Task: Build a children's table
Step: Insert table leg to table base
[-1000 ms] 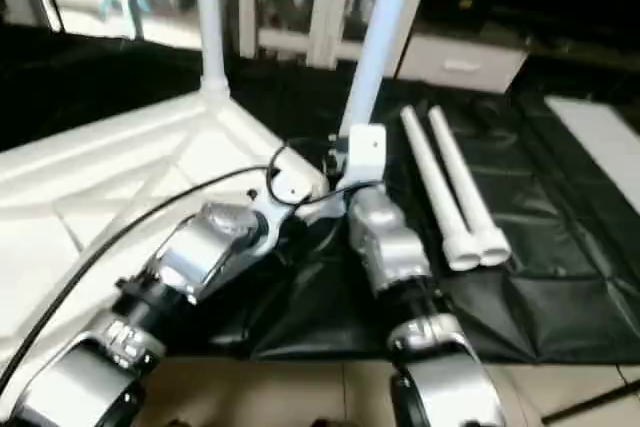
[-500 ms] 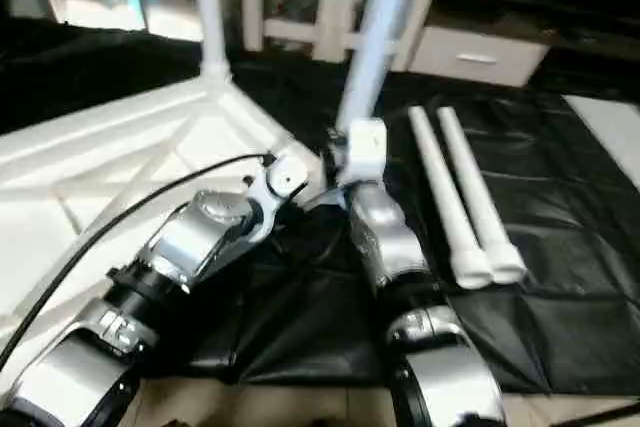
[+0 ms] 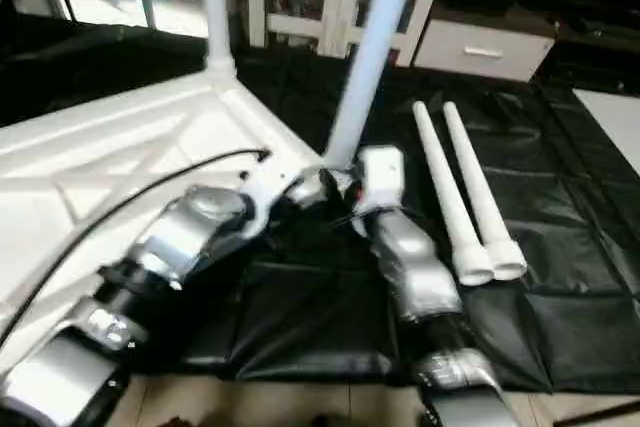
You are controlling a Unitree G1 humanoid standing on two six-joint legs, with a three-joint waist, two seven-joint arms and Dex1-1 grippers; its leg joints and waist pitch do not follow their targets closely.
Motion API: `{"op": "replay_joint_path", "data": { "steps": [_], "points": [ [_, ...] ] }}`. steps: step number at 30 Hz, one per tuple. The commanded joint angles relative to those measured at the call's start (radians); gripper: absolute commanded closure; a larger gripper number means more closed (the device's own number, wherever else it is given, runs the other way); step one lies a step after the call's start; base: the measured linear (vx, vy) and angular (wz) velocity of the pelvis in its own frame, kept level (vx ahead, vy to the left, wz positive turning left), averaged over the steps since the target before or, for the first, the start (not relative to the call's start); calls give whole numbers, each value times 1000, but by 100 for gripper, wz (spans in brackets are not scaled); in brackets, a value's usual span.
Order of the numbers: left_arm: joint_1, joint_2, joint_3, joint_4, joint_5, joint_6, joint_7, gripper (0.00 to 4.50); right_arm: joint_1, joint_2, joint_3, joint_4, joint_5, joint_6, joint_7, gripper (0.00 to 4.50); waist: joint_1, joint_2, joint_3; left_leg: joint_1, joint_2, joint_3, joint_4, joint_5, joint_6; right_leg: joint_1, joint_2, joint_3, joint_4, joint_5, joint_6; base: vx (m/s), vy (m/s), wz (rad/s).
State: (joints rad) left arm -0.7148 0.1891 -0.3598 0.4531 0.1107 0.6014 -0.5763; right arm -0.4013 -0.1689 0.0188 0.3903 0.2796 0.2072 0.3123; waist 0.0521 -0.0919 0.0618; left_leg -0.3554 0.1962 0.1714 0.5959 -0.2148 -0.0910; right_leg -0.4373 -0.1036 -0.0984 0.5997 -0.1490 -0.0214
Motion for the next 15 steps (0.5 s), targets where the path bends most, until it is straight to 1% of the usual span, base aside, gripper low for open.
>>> {"op": "replay_joint_path", "data": {
  "steps": [1,3,4,5,6,8,9,10,11,12,13,15],
  "points": [
    [6,19,2,-58,2,-55,-34,450,32,-42,-8,-105,39,30,68,18,10,4,-76,-5,27,-1,-66,-40,84,82,-44,53,-48,-104,-174,0,0,0],
    [26,42,-9,-81,-6,-70,-75,450,63,-78,-17,-150,54,52,107,4,11,8,-76,-4,28,0,-65,-39,89,81,-43,53,-50,-106,-185,0,0,0],
    [46,64,-18,-104,-14,-77,-115,450,89,-111,-29,-191,80,86,153,4,13,8,-75,-5,30,1,-66,-47,85,82,-44,54,-51,-120,-189,0,0,0],
    [58,79,-26,-118,-18,-95,-142,450,103,-132,-34,-215,97,104,187,4,15,11,-73,-2,33,3,-66,-63,79,79,-43,55,-54,-136,-190,0,0,0],
    [72,91,-27,-136,-32,-98,-173,450,115,-157,-38,-233,110,115,221,4,17,13,-71,-1,33,3,-68,-85,72,80,-41,55,-58,-162,-188,0,0,0],
    [96,116,-32,-168,-55,-112,-223,450,135,-203,-39,-264,129,132,287,4,21,12,-72,-1,34,2,-68,-98,64,82,-42,55,-59,-178,-183,0,0,0],
    [105,127,-35,-181,-64,-121,-242,450,147,-224,-38,-284,140,143,315,4,20,11,-70,-4,33,3,-69,-99,62,80,-41,55,-59,-193,-182,0,0,0],
    [105,127,-35,-181,-64,-121,-242,450,147,-224,-38,-284,140,143,315,4,20,11,-70,-3,33,4,-68,-106,60,79,-41,55,-60,-206,-180,0,0,0],
    [129,157,-45,-219,-85,-141,-299,450,166,-278,-34,-319,167,167,396,4,21,14,-69,-3,32,2,-69,-118,61,81,-41,54,-64,-236,-170,0,0,0],
    [136,164,-47,-228,-91,-146,-316,450,170,-294,-31,-328,173,170,422,4,23,14,-69,-1,35,3,-69,-126,62,80,-44,56,-67,-252,-166,0,0,0],
    [144,174,-50,-242,-93,-142,-334,450,174,-308,-29,-337,178,175,444,4,23,15,-67,-2,35,3,-69,-128,59,76,-42,55,-68,-270,-160,0,0,0],
    [158,190,-57,-265,-96,-160,-370,450,179,-329,-23,-352,188,188,481,4,24,15,-67,-2,34,3,-70,-129,55,74,-42,54,-70,-291,-151,0,0,0]
  ]
}}
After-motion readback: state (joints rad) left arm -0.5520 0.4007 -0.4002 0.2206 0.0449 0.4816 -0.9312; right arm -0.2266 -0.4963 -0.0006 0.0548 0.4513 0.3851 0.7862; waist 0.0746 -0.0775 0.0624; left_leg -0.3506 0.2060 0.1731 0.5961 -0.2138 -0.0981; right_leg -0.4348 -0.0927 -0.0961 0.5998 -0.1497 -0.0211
